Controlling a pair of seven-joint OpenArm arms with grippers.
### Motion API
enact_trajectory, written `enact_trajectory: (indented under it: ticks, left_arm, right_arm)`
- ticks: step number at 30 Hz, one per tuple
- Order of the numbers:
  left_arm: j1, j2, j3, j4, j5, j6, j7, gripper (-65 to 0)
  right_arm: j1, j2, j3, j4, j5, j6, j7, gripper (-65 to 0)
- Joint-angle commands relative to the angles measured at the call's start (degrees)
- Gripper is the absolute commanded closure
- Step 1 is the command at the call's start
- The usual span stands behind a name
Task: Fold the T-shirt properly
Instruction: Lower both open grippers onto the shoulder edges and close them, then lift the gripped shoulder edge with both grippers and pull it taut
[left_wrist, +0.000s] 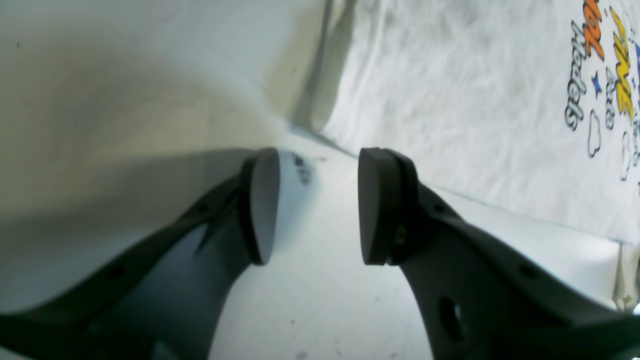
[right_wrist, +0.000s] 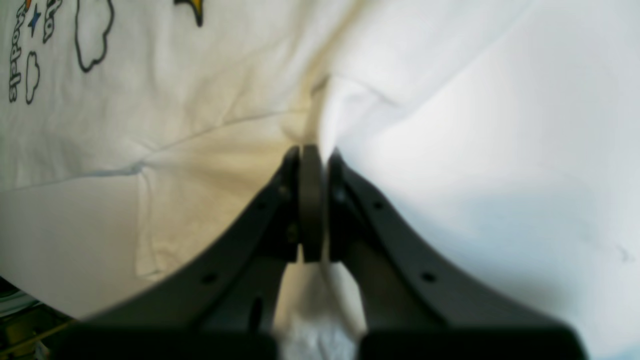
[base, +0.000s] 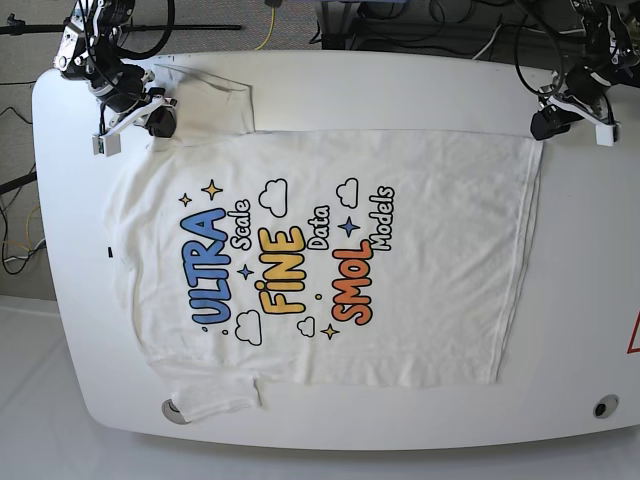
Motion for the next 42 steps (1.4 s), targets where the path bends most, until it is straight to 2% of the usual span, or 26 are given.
enact_trajectory:
  ticks: [1, 23, 29, 37, 42]
  left_arm:
    - [-0.4, -0.5, 0.2, -0.2, 0.9, 0.3, 2.4, -25.1]
    - [-5.1, -0.1, 2.4, -0.1, 0.2, -1.1, 4.1, -24.8]
    - [-5.3, -0.1, 2.8, -0.2, 0.3, -1.3, 4.1, -22.9]
    - [-4.8, -0.1, 2.7, -0.4, 0.1, -1.2, 3.6, -0.7]
    - [-5.3, -0.1, 2.7, -0.8, 0.0, -1.2, 4.7, 0.0]
  right_arm:
    - [0.0, 0.6, 0.3, 0.5, -0.6, 0.0, -0.9, 0.0]
    - [0.0, 0.6, 0.2, 0.6, -0.6, 0.0, -0.6, 0.0]
    - [0.0, 0.7, 0.2, 0.5, -0.6, 0.0, -0.5, 0.0]
    - [0.0, 0.6, 0.3, 0.5, -0.4, 0.0, -0.3, 0.0]
    - [-0.1, 0.6, 0.4, 0.7, -0.1, 0.0, -0.6, 0.0]
